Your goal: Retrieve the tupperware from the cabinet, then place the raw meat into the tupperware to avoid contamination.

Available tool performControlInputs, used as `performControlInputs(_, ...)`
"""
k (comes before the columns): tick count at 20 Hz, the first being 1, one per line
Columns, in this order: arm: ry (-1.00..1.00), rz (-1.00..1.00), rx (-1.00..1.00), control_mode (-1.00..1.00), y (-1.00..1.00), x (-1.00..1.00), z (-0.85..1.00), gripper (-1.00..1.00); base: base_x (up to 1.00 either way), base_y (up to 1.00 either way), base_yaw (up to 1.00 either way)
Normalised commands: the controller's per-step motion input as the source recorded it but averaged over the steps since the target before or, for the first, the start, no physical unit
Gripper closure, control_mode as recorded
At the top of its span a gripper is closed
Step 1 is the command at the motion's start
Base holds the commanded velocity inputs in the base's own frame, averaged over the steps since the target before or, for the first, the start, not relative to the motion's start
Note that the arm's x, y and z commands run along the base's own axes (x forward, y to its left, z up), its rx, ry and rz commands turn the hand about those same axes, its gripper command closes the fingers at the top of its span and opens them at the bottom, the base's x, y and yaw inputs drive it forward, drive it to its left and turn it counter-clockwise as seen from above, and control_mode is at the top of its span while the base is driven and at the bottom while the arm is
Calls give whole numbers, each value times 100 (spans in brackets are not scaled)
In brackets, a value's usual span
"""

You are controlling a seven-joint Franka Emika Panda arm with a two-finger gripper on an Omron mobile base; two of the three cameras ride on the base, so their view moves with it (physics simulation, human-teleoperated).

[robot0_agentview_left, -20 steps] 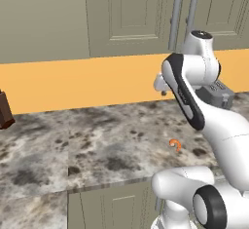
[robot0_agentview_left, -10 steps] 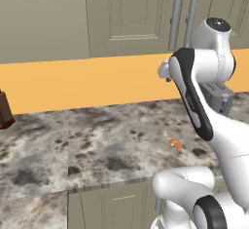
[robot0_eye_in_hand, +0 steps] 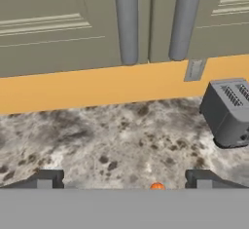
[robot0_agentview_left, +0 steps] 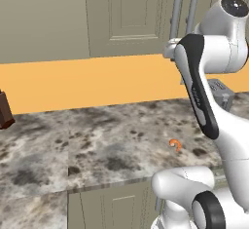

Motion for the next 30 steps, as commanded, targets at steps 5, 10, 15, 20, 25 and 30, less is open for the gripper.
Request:
performControlInputs(5,-11,0,-1,-100,0,0,66,-100,0,0,0)
performControlInputs(10,-10,0,-3,-100,0,7,57,-100,0,0,0)
performControlInputs(15,-5,-1,-2,-100,-3,12,16,-100,0,0,0)
performControlInputs(20,0,-2,0,-100,-7,36,-1,-100,0,0,0)
performControlInputs(25,0,0,0,-100,-9,51,-2,-100,0,0,0)
performControlInputs(30,0,-1,0,-100,-11,52,-6,-100,0,0,0)
